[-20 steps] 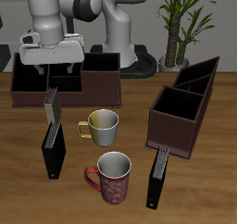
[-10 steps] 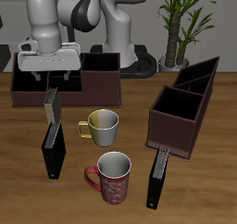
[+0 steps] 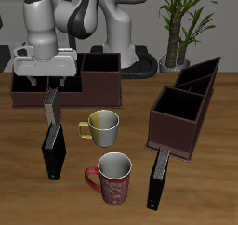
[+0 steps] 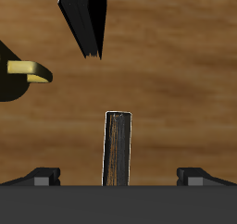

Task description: Place the yellow book into the left desk caddy's back compartment

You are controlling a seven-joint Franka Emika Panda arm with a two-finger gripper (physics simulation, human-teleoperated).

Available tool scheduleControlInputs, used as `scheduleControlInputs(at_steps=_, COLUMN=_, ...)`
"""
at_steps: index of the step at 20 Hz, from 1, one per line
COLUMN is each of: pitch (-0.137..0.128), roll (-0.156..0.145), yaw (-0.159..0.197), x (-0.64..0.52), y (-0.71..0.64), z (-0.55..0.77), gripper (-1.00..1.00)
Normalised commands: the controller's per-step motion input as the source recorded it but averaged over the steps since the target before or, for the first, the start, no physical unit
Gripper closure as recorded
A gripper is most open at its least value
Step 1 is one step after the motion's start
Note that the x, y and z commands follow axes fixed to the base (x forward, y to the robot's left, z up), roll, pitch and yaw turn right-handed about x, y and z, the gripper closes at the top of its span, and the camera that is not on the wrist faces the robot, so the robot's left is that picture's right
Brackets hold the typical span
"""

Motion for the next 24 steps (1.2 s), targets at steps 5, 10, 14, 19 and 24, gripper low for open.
scheduleControlInputs(at_steps=5, pitch=0.066, roll=-0.035, yaw=-0.008, x=0.21, y=-0.08, z=-0.35, gripper=-1.0)
scheduleControlInputs(at_steps=10, pitch=0.019, roll=-0.006, yaw=0.011, x=0.06, y=0.06, z=-0.24, gripper=-1.0)
scheduleControlInputs(at_steps=14, pitch=0.018, roll=0.014, yaw=-0.001, x=0.08, y=0.12, z=-0.18, gripper=-1.0)
scheduleControlInputs(at_steps=19, pitch=0.01, roll=-0.006, yaw=-0.043, x=0.04, y=0.0, z=-0.27, gripper=-1.0)
scheduleControlInputs(at_steps=24, pitch=-0.018, roll=-0.037, yaw=0.015, x=-0.1, y=-0.03, z=-0.25, gripper=-1.0)
